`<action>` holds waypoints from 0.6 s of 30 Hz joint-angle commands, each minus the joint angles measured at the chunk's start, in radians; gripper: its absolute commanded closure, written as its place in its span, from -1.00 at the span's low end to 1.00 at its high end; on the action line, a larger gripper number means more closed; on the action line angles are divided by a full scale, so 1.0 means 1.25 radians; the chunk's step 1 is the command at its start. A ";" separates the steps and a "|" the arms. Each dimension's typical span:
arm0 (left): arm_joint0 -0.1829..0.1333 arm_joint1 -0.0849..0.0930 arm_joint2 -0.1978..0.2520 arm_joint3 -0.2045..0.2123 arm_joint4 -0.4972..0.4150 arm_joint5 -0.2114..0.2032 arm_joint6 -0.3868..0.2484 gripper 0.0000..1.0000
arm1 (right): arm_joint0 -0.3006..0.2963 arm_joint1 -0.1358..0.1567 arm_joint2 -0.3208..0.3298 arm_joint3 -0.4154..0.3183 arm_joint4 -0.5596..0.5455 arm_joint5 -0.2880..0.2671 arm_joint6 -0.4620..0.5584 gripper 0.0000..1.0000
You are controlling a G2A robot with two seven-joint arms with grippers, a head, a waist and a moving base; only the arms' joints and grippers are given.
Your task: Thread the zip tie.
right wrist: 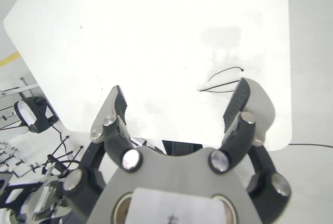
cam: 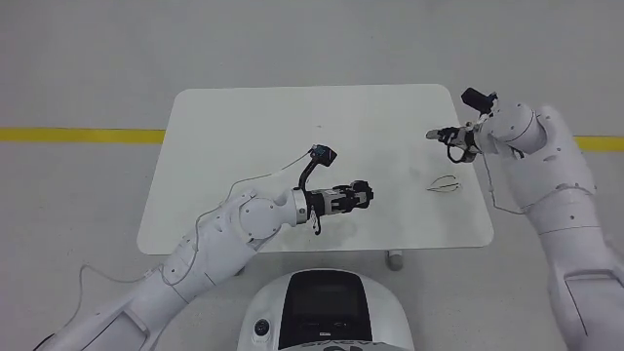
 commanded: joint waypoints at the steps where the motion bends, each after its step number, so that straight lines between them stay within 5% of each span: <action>1: 0.000 0.000 0.000 0.000 0.000 0.000 0.000 1.00 | -0.014 0.000 -0.010 -0.011 -0.031 0.000 -0.029 -1.00; 10: 0.000 0.000 0.000 0.000 0.000 0.000 0.000 1.00 | -0.058 -0.020 0.011 -0.069 -0.189 0.000 0.036 -1.00; 18: 0.000 0.000 0.000 0.000 0.000 0.000 0.000 1.00 | -0.050 -0.098 0.076 -0.007 -0.339 0.000 0.114 -1.00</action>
